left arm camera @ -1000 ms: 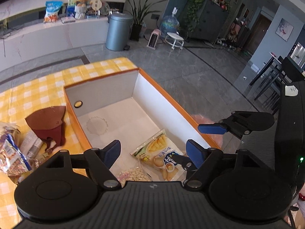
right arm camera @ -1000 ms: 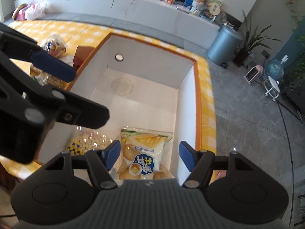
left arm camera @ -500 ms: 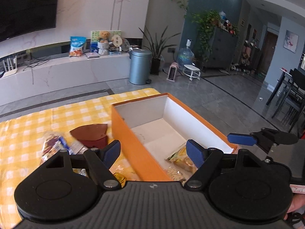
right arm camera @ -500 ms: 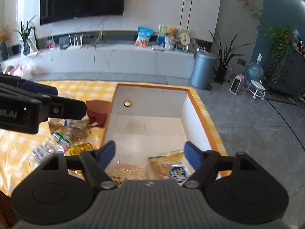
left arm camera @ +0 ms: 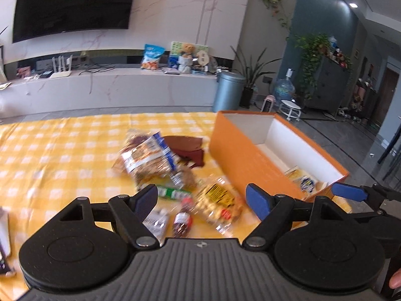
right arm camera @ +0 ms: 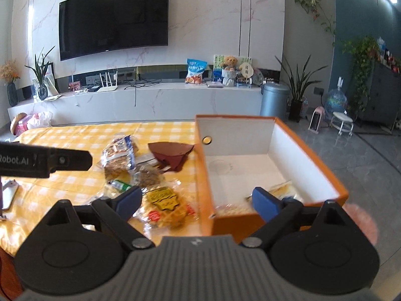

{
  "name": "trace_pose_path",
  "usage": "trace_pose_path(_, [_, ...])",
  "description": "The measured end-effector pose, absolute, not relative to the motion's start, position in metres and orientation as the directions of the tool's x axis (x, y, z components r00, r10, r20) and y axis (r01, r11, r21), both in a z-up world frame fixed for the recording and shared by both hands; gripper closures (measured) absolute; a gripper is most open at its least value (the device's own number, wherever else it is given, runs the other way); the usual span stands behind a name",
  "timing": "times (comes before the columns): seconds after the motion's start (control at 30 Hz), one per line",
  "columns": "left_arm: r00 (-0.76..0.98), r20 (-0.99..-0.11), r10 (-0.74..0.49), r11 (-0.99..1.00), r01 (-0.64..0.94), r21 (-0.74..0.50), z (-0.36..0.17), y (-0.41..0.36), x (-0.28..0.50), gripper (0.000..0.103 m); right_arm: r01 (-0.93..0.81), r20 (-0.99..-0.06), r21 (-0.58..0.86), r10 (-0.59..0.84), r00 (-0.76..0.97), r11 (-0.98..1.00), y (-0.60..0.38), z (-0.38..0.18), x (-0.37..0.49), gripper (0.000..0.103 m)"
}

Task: Organize snacks
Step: 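Withdraw both grippers from the box back over the snack pile, then grasp the clear waffle bag with the red sticker with the right gripper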

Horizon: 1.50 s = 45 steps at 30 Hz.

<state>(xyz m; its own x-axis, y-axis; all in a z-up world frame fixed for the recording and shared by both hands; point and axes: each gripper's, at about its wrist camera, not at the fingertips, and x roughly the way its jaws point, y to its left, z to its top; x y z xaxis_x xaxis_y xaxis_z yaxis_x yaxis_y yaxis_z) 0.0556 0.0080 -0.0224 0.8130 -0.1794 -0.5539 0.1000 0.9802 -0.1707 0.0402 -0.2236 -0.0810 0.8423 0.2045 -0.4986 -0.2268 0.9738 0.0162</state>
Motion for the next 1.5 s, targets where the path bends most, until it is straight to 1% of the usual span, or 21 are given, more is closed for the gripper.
trace_pose_path(0.1, [0.804, -0.576, -0.149, 0.985, 0.071, -0.157, -0.038, 0.021, 0.043, 0.009, -0.238, -0.517, 0.040, 0.224, 0.826, 0.971, -0.211, -0.093, 0.036, 0.011])
trace_pose_path(0.2, [0.790, -0.599, -0.127, 0.988, 0.049, -0.145, -0.055, 0.029, 0.035, 0.009, -0.272, -0.503, 0.100, 0.284, 0.816, 0.957, -0.201, -0.110, 0.026, 0.011])
trace_pose_path(0.3, [0.777, -0.616, -0.129, 0.988, 0.048, -0.146, -0.071, 0.039, 0.024, 0.009, -0.297, -0.541, 0.117, 0.312, 0.781, 0.948, -0.187, -0.124, 0.027, 0.011])
trace_pose_path(0.5, [0.752, -0.646, -0.133, 0.986, 0.035, -0.162, -0.088, 0.048, 0.018, 0.009, -0.331, -0.590, 0.003, 0.269, 0.761, 0.943, -0.166, -0.145, 0.026, 0.012])
trace_pose_path(0.57, [0.751, -0.647, -0.130, 0.986, 0.030, -0.163, -0.091, 0.050, 0.018, 0.009, -0.341, -0.607, -0.014, 0.263, 0.750, 0.940, -0.163, -0.151, 0.028, 0.018])
trace_pose_path(0.63, [0.751, -0.648, -0.127, 0.986, 0.026, -0.163, -0.092, 0.050, 0.019, 0.009, -0.349, -0.620, -0.028, 0.258, 0.741, 0.937, -0.161, -0.155, 0.032, 0.020])
trace_pose_path(0.67, [0.750, -0.649, -0.127, 0.986, 0.026, -0.164, -0.093, 0.050, 0.021, 0.009, -0.353, -0.623, -0.036, 0.255, 0.739, 0.935, -0.160, -0.156, 0.033, 0.023])
trace_pose_path(0.73, [0.746, -0.653, -0.131, 0.986, 0.029, -0.165, -0.094, 0.050, 0.025, 0.009, -0.362, -0.626, -0.052, 0.252, 0.738, 0.931, -0.158, -0.159, 0.035, 0.027])
trace_pose_path(1.0, [0.730, -0.674, -0.110, 0.990, 0.024, -0.136, -0.098, 0.053, 0.047, 0.009, -0.398, -0.604, -0.154, 0.233, 0.763, 0.904, -0.143, -0.163, 0.056, 0.031])
trace_pose_path(1.07, [0.727, -0.680, -0.099, 0.992, 0.023, -0.121, -0.099, 0.054, 0.053, 0.009, -0.407, -0.608, -0.174, 0.228, 0.761, 0.897, -0.139, -0.165, 0.066, 0.037])
trace_pose_path(1.17, [0.720, -0.688, -0.092, 0.993, 0.015, -0.117, -0.100, 0.057, 0.060, 0.009, -0.415, -0.612, -0.195, 0.220, 0.759, 0.889, -0.133, -0.168, 0.081, 0.037])
trace_pose_path(1.37, [0.707, -0.703, -0.083, 0.995, 0.017, -0.100, -0.103, 0.060, 0.076, 0.009, -0.443, -0.626, -0.300, 0.176, 0.760, 0.845, -0.118, -0.182, 0.102, 0.037])
trace_pose_path(1.5, [0.698, -0.713, -0.075, 0.996, 0.025, -0.080, -0.105, 0.059, 0.085, 0.009, -0.472, -0.646, -0.339, 0.163, 0.746, 0.814, -0.112, -0.192, 0.116, 0.037])
